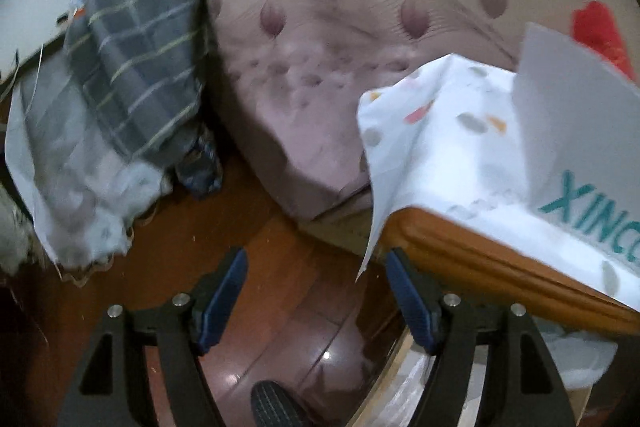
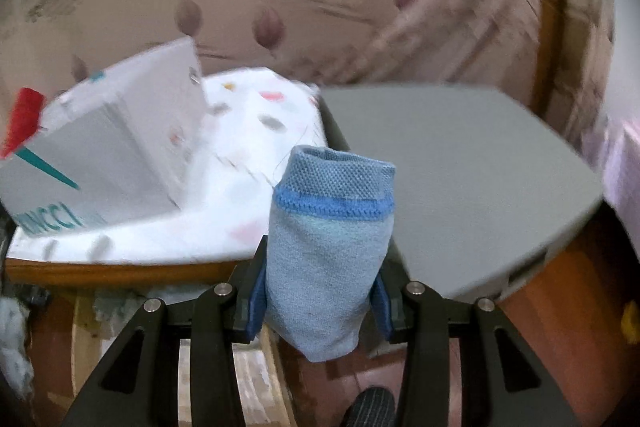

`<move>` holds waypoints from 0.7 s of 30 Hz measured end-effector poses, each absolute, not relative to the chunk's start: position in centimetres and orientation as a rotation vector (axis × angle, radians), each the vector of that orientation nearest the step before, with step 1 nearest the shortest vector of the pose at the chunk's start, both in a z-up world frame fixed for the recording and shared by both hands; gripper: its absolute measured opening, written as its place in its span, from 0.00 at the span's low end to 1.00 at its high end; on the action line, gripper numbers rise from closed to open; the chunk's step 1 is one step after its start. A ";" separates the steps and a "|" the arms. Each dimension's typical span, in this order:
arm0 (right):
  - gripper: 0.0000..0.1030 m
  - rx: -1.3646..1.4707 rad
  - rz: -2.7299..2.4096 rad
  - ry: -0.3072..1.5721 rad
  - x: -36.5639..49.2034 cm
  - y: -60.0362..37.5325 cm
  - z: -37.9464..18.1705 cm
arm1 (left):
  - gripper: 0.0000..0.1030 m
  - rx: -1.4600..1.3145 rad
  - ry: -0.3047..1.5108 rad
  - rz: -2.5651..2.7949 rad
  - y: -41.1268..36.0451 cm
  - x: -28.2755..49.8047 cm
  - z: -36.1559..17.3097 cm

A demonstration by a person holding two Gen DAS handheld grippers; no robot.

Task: Take underwear out of drawer
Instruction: 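Carry the light blue sock with the right tool into the box and release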

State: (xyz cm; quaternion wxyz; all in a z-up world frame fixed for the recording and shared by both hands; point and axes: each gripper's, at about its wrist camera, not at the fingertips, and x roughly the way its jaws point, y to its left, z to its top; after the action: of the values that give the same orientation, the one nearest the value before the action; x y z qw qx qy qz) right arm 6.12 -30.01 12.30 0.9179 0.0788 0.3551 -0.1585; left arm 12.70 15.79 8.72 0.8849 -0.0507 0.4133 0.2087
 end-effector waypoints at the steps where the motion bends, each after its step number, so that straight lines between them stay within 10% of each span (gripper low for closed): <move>1: 0.39 0.144 -0.291 0.727 6.8 -29.5 13.6 | 0.72 -0.116 0.869 0.446 16.0 13.0 8.3; 21: 0.41 0.045 0.021 0.845 21.0 -19.5 22.2 | 0.72 -0.229 1.020 0.681 21.6 12.8 4.2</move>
State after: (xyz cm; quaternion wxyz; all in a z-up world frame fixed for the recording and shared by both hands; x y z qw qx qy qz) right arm 21.01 -19.50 22.23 0.9118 0.0217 0.4099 0.0103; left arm 12.82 21.56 4.23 0.8117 -0.1072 0.4776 0.3186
